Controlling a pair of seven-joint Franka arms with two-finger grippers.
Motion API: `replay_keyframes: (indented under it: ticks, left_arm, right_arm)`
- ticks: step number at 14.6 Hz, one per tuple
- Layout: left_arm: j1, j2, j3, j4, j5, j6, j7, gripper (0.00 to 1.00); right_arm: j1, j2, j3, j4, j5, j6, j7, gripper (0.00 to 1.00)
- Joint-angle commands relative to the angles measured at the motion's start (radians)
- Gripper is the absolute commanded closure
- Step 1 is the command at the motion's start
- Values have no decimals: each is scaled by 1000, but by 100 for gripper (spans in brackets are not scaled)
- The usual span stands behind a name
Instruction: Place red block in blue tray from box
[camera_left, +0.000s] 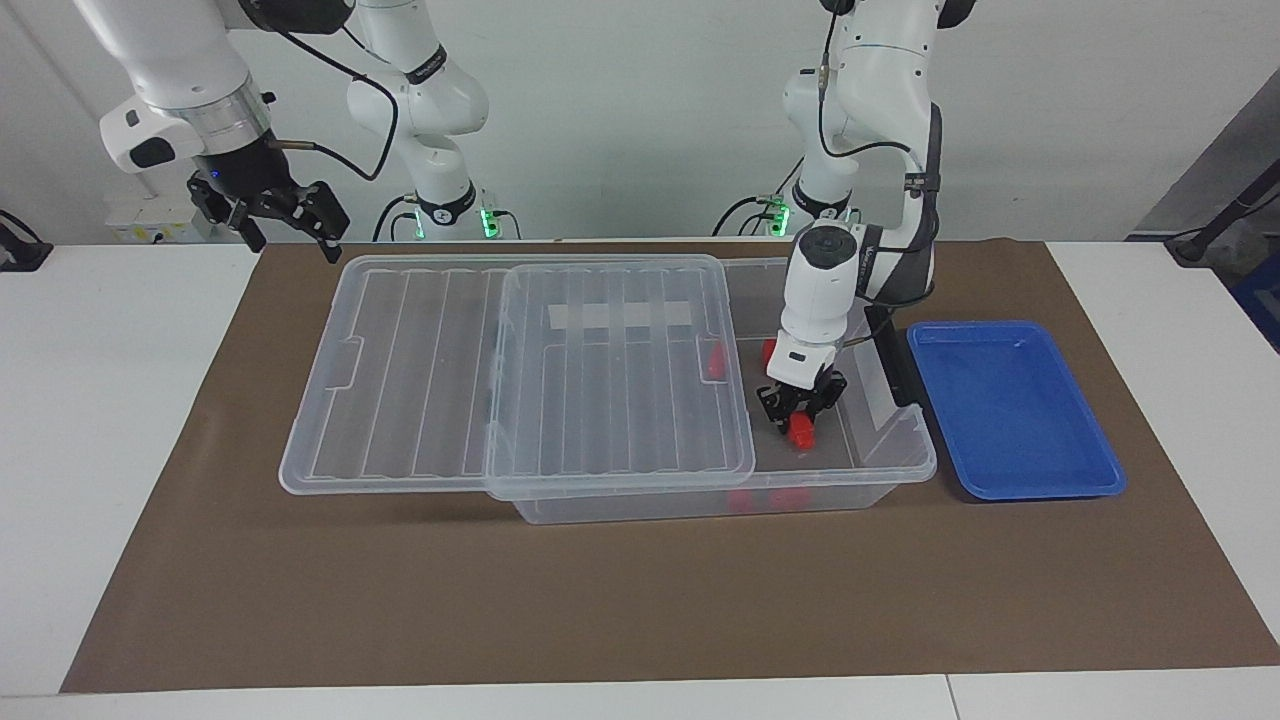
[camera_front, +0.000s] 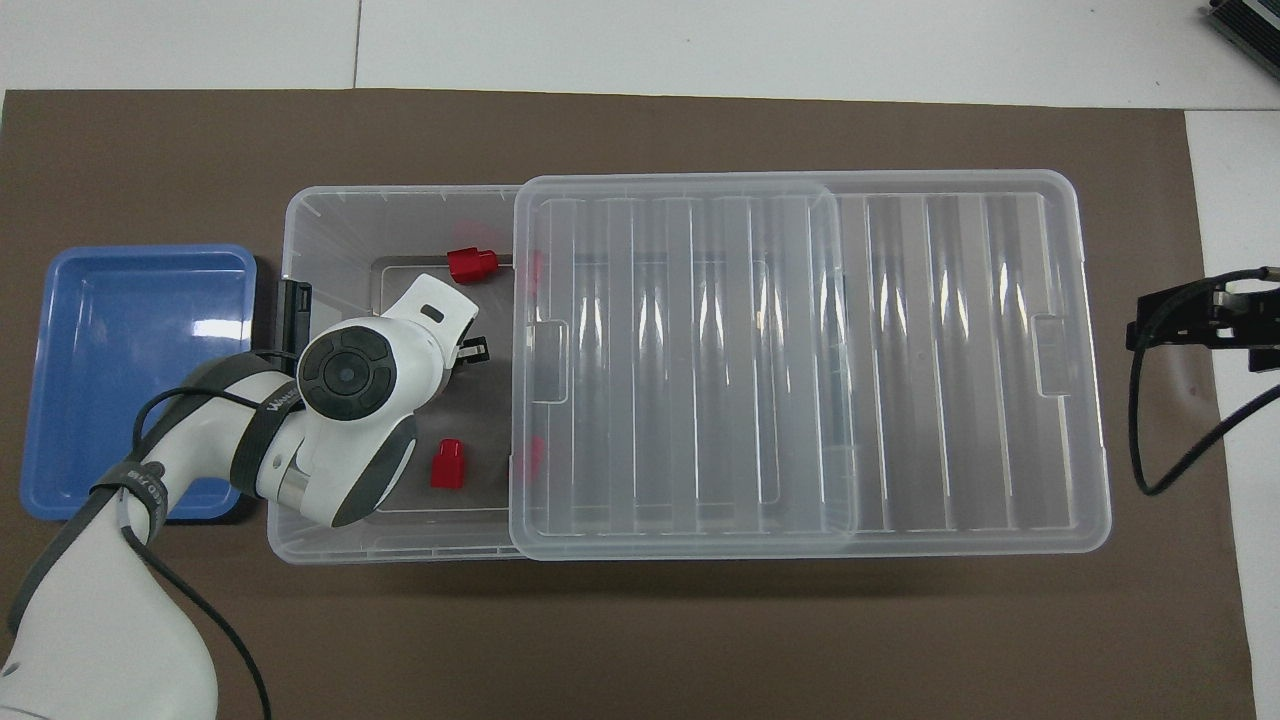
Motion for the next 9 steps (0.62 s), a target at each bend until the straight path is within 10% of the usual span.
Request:
replay_keyframes:
  ticks: [1, 9]
  left_arm:
    - [-16, 13, 14, 16, 19, 2, 4, 100]
    - [-9, -31, 13, 117, 18, -228, 35, 100]
  right_arm:
    - [-5, 14, 10, 21, -22, -7, 10, 0]
    - [-5, 68, 10, 80, -18, -25, 8, 0]
